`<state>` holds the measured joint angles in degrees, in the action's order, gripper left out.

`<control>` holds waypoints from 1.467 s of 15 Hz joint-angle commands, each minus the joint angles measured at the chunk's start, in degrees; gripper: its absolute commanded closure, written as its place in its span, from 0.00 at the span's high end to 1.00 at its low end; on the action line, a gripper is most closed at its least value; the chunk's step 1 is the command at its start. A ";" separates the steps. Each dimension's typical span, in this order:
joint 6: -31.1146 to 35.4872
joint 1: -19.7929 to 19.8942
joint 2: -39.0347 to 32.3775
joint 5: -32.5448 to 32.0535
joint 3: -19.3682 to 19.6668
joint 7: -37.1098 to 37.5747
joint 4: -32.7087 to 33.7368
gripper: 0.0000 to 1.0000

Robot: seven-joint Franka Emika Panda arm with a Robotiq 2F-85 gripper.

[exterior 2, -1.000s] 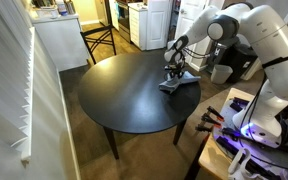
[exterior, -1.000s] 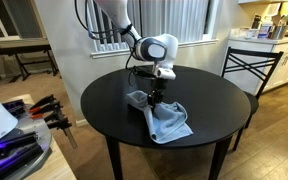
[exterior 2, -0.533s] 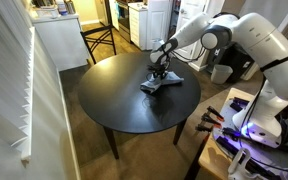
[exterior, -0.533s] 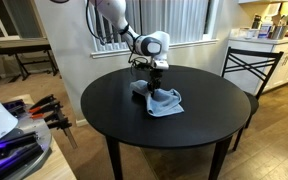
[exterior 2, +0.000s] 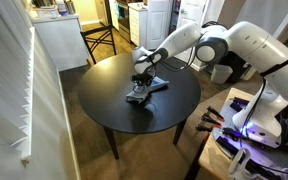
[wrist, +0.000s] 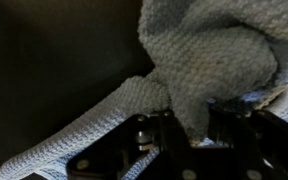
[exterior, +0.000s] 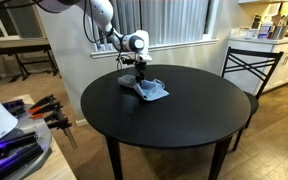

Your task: Use the blue towel to clean the table

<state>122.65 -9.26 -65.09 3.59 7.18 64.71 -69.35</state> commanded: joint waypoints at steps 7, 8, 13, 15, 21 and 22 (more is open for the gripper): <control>2.79 -3.71 11.39 -6.54 -2.26 -16.35 -23.79 0.05; 3.09 -3.91 12.56 -7.07 -1.18 -16.21 -26.09 0.06; 4.85 -3.40 14.77 -9.34 3.75 -13.40 -31.87 0.05; 6.89 -3.45 14.87 -9.50 5.58 -11.71 -32.79 0.06; 14.20 -3.40 19.98 -8.75 7.84 -10.37 -39.64 0.50; 16.26 -3.51 21.70 -8.60 8.03 -10.19 -41.89 0.56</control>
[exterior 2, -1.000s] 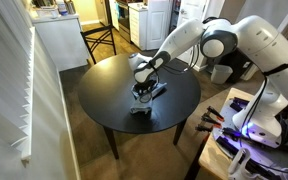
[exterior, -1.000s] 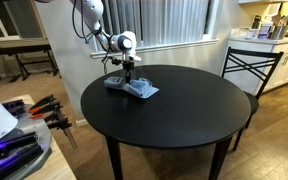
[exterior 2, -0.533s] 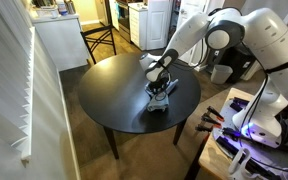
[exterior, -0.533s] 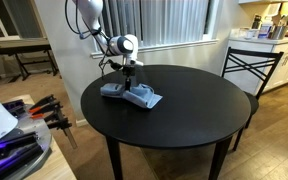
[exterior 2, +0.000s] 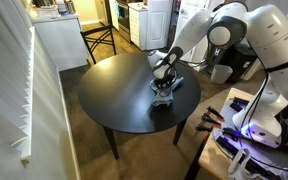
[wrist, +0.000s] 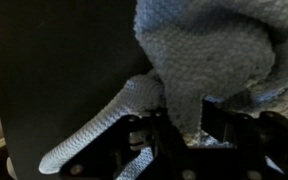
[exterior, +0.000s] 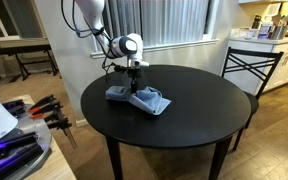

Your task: Use the blue towel to clean the table

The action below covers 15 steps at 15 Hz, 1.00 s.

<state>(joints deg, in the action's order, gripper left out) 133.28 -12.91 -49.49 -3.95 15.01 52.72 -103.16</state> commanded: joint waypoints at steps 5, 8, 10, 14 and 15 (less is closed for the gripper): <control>13.42 -0.07 14.19 -0.67 0.49 1.77 -17.30 0.88; 17.20 -0.53 17.79 -1.07 0.81 2.14 -20.94 1.00; 18.74 -0.44 19.39 -1.08 0.79 2.12 -22.54 1.00; 17.32 0.68 18.14 -0.76 -0.11 0.91 -20.49 1.00; 17.36 0.71 18.57 -0.78 -0.13 0.92 -21.05 1.00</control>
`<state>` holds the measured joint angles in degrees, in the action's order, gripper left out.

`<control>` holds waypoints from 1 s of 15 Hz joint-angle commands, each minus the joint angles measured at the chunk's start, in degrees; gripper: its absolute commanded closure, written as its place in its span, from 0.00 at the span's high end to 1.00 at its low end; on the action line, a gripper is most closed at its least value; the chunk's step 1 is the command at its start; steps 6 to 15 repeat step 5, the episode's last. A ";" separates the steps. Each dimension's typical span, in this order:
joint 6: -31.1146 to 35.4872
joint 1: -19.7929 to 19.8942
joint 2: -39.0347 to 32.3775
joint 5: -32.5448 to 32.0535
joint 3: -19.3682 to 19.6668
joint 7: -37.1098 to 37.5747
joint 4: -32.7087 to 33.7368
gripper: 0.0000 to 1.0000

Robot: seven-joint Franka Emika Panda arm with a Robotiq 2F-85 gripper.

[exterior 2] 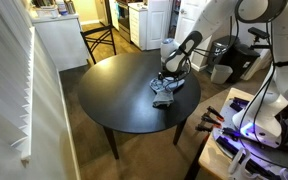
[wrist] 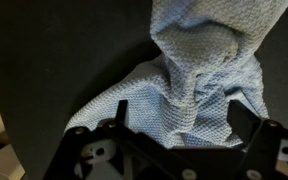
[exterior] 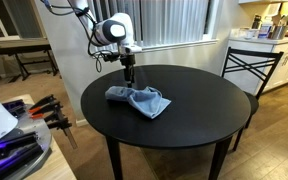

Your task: Use the blue towel to clean the table

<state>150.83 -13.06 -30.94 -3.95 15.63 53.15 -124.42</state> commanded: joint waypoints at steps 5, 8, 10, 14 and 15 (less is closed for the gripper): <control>-0.15 0.87 0.40 -0.79 -0.79 0.50 -0.33 1.00; -0.15 0.87 0.40 -0.79 -0.79 0.50 -0.33 1.00; -0.15 0.87 0.40 -0.79 -0.79 0.50 -0.33 1.00; -0.15 0.87 0.40 -0.79 -0.79 0.50 -0.33 1.00; -0.15 0.87 0.40 -0.79 -0.79 0.50 -0.33 1.00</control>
